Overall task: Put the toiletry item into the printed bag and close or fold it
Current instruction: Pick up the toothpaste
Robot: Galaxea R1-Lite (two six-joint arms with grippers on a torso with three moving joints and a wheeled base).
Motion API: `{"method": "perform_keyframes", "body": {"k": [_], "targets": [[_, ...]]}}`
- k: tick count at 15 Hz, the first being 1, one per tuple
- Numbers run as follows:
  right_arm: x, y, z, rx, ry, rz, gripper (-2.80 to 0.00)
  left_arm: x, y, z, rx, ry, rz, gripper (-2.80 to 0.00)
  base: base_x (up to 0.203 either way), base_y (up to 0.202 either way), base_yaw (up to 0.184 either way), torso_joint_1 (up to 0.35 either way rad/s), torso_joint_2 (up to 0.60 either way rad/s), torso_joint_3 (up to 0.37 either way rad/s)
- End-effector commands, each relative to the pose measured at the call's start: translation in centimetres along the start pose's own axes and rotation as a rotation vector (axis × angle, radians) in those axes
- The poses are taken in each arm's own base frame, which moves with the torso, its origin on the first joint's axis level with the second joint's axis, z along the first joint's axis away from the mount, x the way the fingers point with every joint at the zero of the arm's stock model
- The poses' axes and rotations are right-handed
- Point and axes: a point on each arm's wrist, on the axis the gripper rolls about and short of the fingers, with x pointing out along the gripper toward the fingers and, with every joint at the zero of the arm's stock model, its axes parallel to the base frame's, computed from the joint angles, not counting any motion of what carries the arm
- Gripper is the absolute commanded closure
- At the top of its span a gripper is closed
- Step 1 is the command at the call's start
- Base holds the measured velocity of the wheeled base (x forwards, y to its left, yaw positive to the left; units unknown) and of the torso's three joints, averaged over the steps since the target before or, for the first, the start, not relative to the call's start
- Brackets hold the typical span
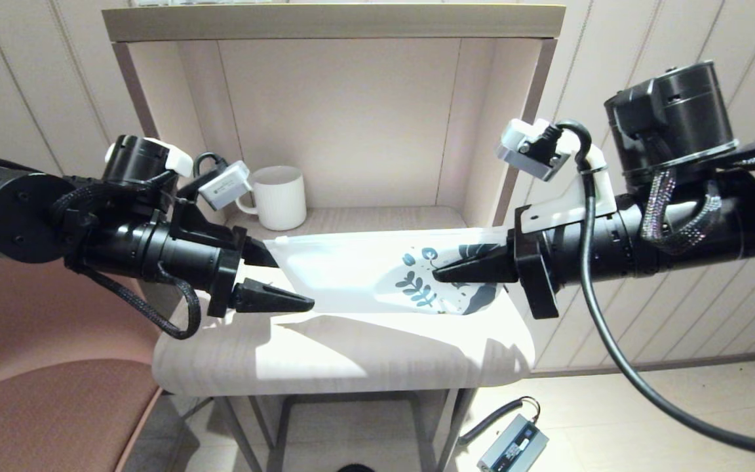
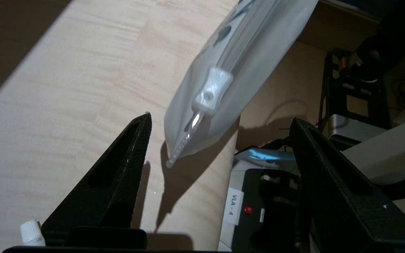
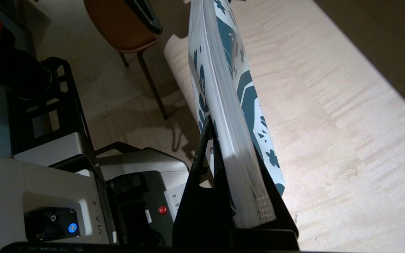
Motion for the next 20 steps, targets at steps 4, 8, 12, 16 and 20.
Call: {"method": "perform_keyframes", "body": {"k": [4, 8, 12, 16, 20], "targets": [[0.0, 0.0, -0.2, 0.0, -0.005, 0.002, 0.0, -0.4, 0.8, -1.3, -0.02, -0.007, 0.022, -2.8, 0.0, 0.0, 0.0, 0.0, 0.0, 0.0], [0.0, 0.1, -0.3, 0.0, 0.0, 0.003, 0.0, -0.5, 0.9, -0.8, -0.005, -0.018, 0.027, -2.8, 0.0, 0.0, 0.0, 0.0, 0.0, 0.0], [0.2, 0.2, -0.4, 0.001, 0.004, 0.01, 0.0, -0.4, 1.0, -0.6, -0.001, -0.025, 0.018, -2.8, 0.0, 0.0, 0.0, 0.0, 0.0, 0.0], [0.4, 0.1, -0.4, 0.003, 0.007, 0.011, 0.0, -0.4, 1.1, -0.4, -0.005, -0.032, 0.016, 0.0, 0.0, 0.0, 0.0, 0.0, 0.0, 0.0], [0.5, 0.1, -0.5, 0.004, 0.01, 0.013, 0.0, -0.1, 1.2, 0.0, 0.002, -0.035, 0.007, 0.0, 0.0, 0.0, 0.0, 0.0, 0.0, 0.0]]}}
